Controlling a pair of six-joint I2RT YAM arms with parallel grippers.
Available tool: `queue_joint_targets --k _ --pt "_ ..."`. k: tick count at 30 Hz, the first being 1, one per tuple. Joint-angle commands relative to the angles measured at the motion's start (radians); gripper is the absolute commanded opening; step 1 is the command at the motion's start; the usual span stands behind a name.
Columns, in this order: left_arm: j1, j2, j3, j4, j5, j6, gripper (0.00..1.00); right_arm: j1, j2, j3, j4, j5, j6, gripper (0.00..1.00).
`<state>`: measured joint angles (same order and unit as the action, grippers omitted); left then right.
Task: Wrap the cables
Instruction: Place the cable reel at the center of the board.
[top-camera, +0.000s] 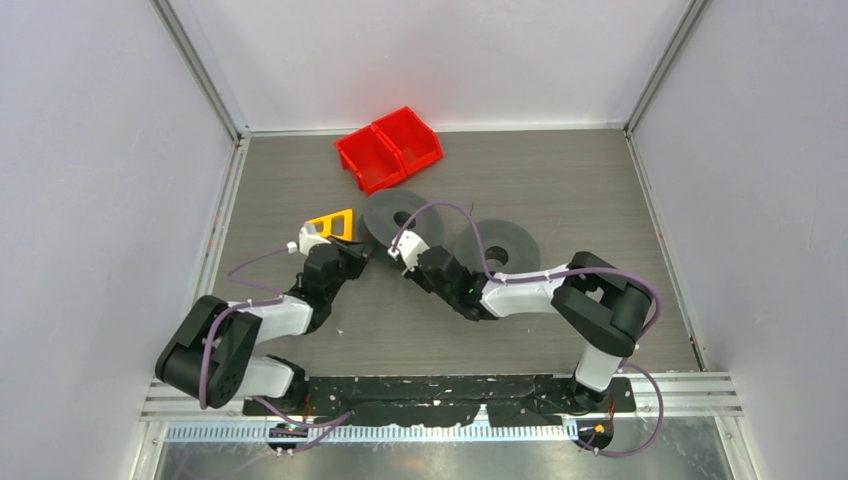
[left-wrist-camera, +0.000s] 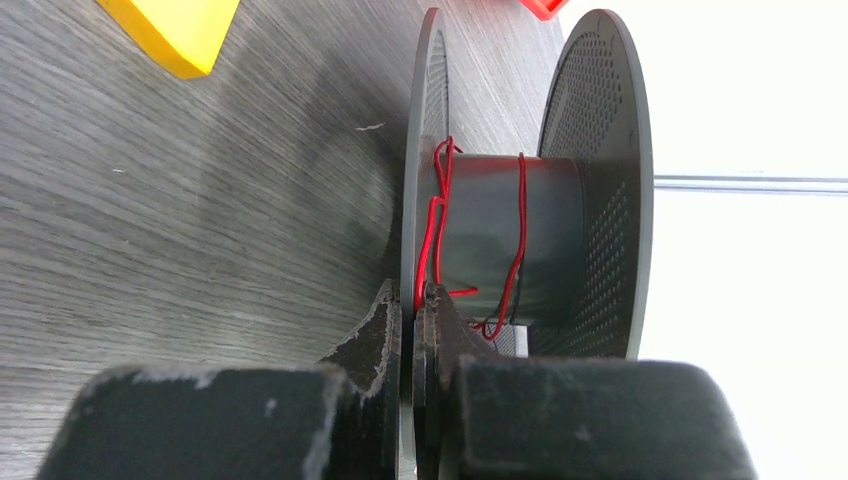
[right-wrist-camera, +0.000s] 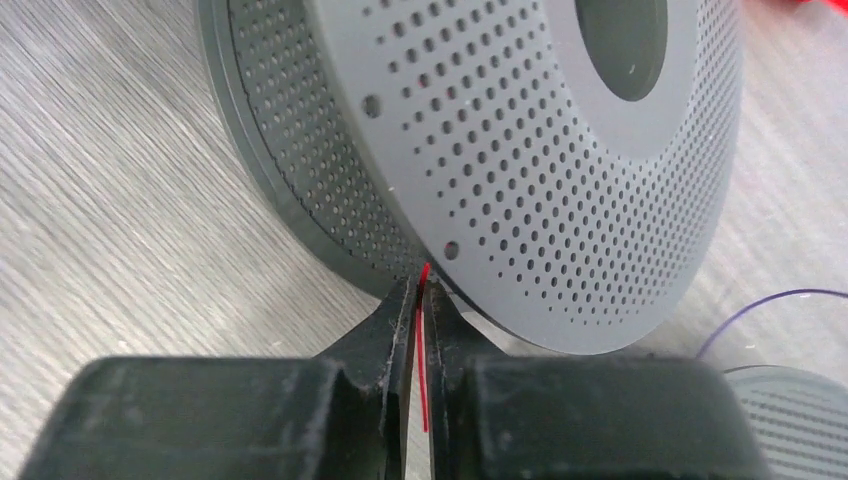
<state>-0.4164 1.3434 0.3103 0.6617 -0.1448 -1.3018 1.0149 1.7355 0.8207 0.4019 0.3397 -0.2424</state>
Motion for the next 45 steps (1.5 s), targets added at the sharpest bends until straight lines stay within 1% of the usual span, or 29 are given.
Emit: queue_joint_targets --k 1,4,5,9,12,15,17,18,20,25,27,30,32,38,41,45 --pt "0.002 0.034 -0.036 0.103 0.024 -0.008 0.00 -0.016 -0.051 -0.012 0.069 -0.135 0.276 0.11" --pt "0.004 0.073 -0.063 0.196 0.037 -0.051 0.00 -0.037 -0.044 -0.020 0.122 -0.189 0.437 0.06" --pt "0.004 0.089 -0.073 0.236 0.040 -0.064 0.00 -0.053 -0.042 -0.034 0.142 -0.229 0.465 0.06" --pt "0.005 0.156 -0.093 0.371 0.056 -0.087 0.00 -0.097 -0.030 -0.088 0.281 -0.295 0.653 0.05" --pt "0.008 0.185 -0.113 0.455 0.042 -0.086 0.00 -0.121 -0.007 -0.118 0.363 -0.322 0.719 0.05" --pt "0.013 0.207 -0.127 0.516 0.035 -0.098 0.00 -0.159 0.027 -0.144 0.451 -0.366 0.825 0.06" --pt "0.013 0.220 -0.137 0.556 0.032 -0.101 0.00 -0.179 0.061 -0.175 0.555 -0.379 0.878 0.05" --pt "0.013 0.226 -0.141 0.576 0.029 -0.102 0.00 -0.183 0.078 -0.190 0.616 -0.382 0.890 0.05" --pt "0.013 0.240 -0.149 0.611 0.028 -0.102 0.00 -0.188 0.091 -0.188 0.637 -0.378 0.902 0.05" --pt "0.013 0.289 -0.146 0.657 0.049 -0.110 0.00 -0.188 0.105 -0.175 0.609 -0.354 0.910 0.05" --pt "0.012 0.324 -0.149 0.681 0.062 -0.127 0.00 -0.188 0.110 -0.175 0.604 -0.348 0.910 0.07" --pt "0.012 0.405 -0.158 0.781 0.071 -0.141 0.00 -0.188 0.109 -0.180 0.592 -0.344 0.909 0.11" --pt "0.011 0.443 -0.164 0.827 0.073 -0.163 0.02 -0.188 0.104 -0.183 0.578 -0.304 0.905 0.14" --pt "0.011 0.444 -0.162 0.827 0.073 -0.136 0.04 -0.186 0.080 -0.188 0.519 -0.280 0.891 0.19" --pt "0.011 0.423 -0.164 0.828 0.066 -0.113 0.07 -0.181 0.059 -0.199 0.502 -0.263 0.879 0.24" --pt "0.011 0.439 -0.160 0.827 0.075 -0.115 0.08 -0.177 0.036 -0.207 0.481 -0.258 0.871 0.28"
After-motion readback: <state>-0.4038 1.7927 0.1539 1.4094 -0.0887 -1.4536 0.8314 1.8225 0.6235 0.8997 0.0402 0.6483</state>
